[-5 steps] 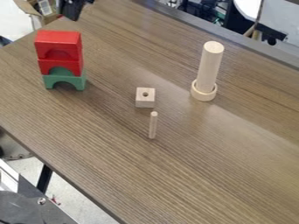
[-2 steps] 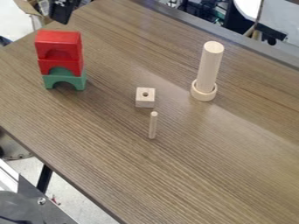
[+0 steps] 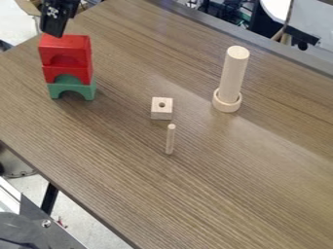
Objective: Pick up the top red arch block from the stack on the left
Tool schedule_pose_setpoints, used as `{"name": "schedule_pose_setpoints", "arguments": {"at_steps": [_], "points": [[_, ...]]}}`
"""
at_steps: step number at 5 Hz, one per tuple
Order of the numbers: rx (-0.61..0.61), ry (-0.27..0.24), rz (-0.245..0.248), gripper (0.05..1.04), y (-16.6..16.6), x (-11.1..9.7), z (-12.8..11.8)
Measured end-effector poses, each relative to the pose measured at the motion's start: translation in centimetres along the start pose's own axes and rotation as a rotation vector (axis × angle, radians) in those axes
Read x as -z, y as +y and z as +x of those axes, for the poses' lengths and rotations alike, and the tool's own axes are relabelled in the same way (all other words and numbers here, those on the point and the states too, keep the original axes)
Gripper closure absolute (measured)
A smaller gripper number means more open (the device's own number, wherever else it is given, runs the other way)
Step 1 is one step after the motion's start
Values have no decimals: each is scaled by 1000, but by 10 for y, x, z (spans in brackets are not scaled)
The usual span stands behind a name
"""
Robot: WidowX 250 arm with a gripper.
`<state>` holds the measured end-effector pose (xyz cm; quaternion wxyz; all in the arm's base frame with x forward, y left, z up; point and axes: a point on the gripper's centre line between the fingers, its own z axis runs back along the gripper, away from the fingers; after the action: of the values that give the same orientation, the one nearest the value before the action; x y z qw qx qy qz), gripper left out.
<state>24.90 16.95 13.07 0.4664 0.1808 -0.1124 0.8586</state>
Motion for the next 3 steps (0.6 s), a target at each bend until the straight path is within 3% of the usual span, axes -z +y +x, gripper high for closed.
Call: {"name": "schedule_pose_setpoints", "arguments": {"at_steps": [3], "points": [[-38, 30, 62, 85, 13, 12, -3]]}}
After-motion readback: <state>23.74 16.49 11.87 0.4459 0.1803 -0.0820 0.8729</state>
